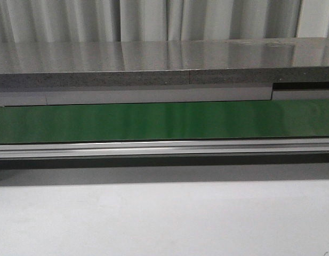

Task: Move button from left to right
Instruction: 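Move the left gripper down toward the blue tray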

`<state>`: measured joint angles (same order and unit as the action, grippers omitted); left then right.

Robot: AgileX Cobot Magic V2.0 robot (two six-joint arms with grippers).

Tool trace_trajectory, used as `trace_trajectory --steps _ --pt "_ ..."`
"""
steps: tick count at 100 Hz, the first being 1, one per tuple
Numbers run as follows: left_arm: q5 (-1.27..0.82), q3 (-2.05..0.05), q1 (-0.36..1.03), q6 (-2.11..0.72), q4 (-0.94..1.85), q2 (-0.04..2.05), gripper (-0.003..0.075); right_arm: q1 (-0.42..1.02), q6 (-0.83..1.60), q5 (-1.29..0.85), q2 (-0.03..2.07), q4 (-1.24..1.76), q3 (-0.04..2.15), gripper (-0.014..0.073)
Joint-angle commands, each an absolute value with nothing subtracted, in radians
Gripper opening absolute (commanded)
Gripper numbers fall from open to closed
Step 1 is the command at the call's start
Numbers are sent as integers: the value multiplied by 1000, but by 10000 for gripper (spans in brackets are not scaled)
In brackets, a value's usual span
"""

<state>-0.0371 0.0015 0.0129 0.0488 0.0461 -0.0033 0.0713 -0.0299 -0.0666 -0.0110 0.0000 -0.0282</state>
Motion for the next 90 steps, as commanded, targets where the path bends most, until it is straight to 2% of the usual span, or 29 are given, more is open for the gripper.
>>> trace_trajectory --steps 1,57,90 --pt "47 48 20 59 53 -33 -21 72 -29 11 -30 -5 -10 -67" --pt "52 23 20 59 42 -33 -20 72 -29 11 -30 -5 -10 -67" --pt "-185 -262 20 59 51 142 -20 72 -29 11 -30 -5 -10 -67"
